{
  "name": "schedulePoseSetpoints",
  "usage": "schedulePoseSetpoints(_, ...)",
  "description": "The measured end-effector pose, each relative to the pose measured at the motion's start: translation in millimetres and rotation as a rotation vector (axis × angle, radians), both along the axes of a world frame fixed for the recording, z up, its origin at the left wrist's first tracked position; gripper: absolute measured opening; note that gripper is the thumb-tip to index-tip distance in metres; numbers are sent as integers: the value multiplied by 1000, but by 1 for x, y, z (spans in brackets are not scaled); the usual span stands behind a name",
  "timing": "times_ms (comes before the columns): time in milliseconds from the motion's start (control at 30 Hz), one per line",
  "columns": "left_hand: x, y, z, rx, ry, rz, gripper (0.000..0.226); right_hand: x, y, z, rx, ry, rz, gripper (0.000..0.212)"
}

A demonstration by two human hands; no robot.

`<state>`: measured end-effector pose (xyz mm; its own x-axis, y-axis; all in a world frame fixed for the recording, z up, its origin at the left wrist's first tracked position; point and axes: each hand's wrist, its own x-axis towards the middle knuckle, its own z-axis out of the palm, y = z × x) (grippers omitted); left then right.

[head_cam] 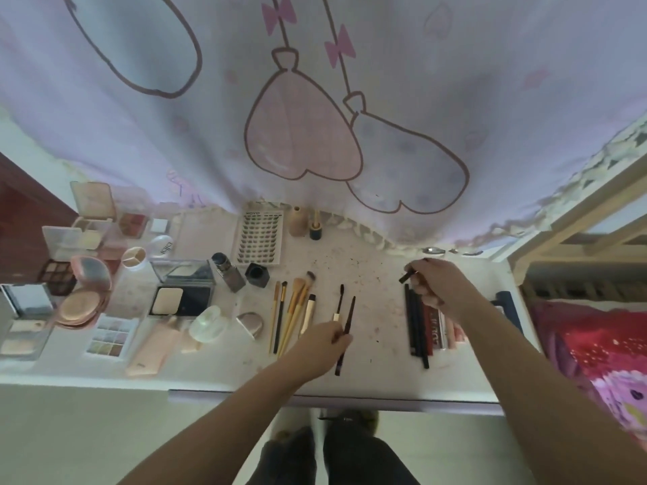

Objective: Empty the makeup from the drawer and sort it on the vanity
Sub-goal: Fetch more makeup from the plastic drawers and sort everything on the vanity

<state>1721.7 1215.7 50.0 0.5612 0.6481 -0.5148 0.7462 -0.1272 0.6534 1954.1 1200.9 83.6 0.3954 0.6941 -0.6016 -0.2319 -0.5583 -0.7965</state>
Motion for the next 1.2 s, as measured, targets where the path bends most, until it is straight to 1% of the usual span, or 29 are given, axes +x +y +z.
schedulePoseSetpoints(67, 16, 5, -6, 73, 52, 20, 28, -23, -5, -9, -86, -91, 90, 13)
schedulePoseSetpoints(167, 41, 12, -18, 274, 212, -47, 27, -42, -13, -27, -141, -228, 80, 7)
schedulePoseSetpoints(267, 51, 18, -31, 493, 340, -168, 29, -48, -20, -44, -179, -306, 168, 15)
schedulePoseSetpoints(333, 50, 21, -39, 590, 436, -257, 25, -53, -20, -53, -242, -419, 291, 20)
schedulePoseSetpoints(400, 44, 25, -46, 637, 492, -308, 21, -57, -15, -60, -315, -621, 444, 22)
schedulePoseSetpoints(467, 35, 29, -50, 657, 522, -321, 19, -65, -7, -62, -372, -830, 554, 22)
schedulePoseSetpoints(533, 27, 34, -51, 668, 555, -306, 18, -74, 1, -65, -362, -961, 614, 24)
schedulePoseSetpoints(600, 21, 37, -51, 682, 572, -293, 19, -85, 7, -70, -320, -1046, 667, 27)
schedulePoseSetpoints(733, 7, 41, -54, 710, 492, -234, 24, -108, 18, -82, -319, -1106, 759, 29)
schedulePoseSetpoints(833, 1, 38, -56, 746, 453, -235, 25, -117, 19, -88, -329, -1133, 803, 30)
schedulePoseSetpoints(933, 1, 39, -55, 717, 415, -182, 31, -113, 14, -86, -290, -1125, 840, 36)
schedulePoseSetpoints(1000, 3, 40, -52, 723, 379, -166, 33, -99, 11, -77, -256, -1113, 796, 38)
schedulePoseSetpoints(1067, 14, 37, -45, 742, 312, -191, 32, -72, 9, -67, -245, -1122, 716, 35)
schedulePoseSetpoints(1133, 36, 31, -37, 719, 221, -212, 31, -39, 4, -58, -272, -1135, 647, 29)
schedulePoseSetpoints(1200, 67, 21, -32, 685, 171, -236, 29, -12, -1, -52, -313, -1147, 625, 25)
